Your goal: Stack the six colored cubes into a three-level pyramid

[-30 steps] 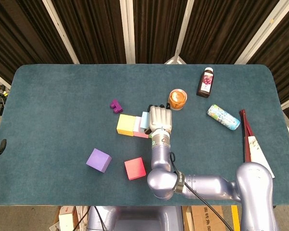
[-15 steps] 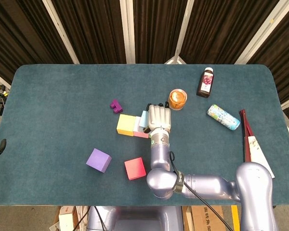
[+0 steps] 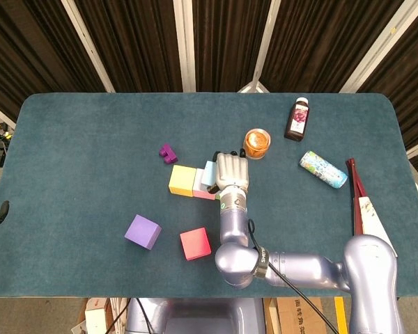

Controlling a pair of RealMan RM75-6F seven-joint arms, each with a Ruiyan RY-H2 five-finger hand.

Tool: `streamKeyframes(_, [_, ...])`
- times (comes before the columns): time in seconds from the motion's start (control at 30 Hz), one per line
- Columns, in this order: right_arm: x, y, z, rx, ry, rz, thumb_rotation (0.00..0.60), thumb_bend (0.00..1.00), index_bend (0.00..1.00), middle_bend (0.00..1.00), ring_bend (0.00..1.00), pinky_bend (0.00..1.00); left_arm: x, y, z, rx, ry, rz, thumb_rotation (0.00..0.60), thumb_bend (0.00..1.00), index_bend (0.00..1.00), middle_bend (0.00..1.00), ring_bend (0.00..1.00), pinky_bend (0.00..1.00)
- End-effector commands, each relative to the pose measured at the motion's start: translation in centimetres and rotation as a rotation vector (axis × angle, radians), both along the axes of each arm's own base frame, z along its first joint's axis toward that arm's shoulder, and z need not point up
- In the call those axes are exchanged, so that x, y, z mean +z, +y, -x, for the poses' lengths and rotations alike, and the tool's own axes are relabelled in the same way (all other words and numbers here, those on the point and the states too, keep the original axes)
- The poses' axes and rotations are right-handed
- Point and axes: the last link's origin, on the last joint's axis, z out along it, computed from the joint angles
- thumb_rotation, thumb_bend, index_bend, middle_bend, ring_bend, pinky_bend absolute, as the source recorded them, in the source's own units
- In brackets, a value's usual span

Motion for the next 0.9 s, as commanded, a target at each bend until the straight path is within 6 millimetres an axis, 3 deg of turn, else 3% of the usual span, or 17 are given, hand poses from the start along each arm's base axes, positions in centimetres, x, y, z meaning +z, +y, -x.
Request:
streamKeyframes(0.03, [0.0,-0.02,0.02,0.002,0.0,0.0,0.6,0.2,0.31,0.39,0.21,0.0,-0.01,0.02,-0.01,0.0,-0.002,-0.001,0.6,0.33,0.07,0.02,0.0,0.0])
streamKeyframes(0.9, [0.21,-0.16,-0.4,0.037,0.007,-0.042,0.6,0.2,0.37,0.43,0.25,0.0,0.15,-0.04,0.0,-0.002,-0.009,-0.01,0.6,0.33,0.07,0.02,0.0,0.0])
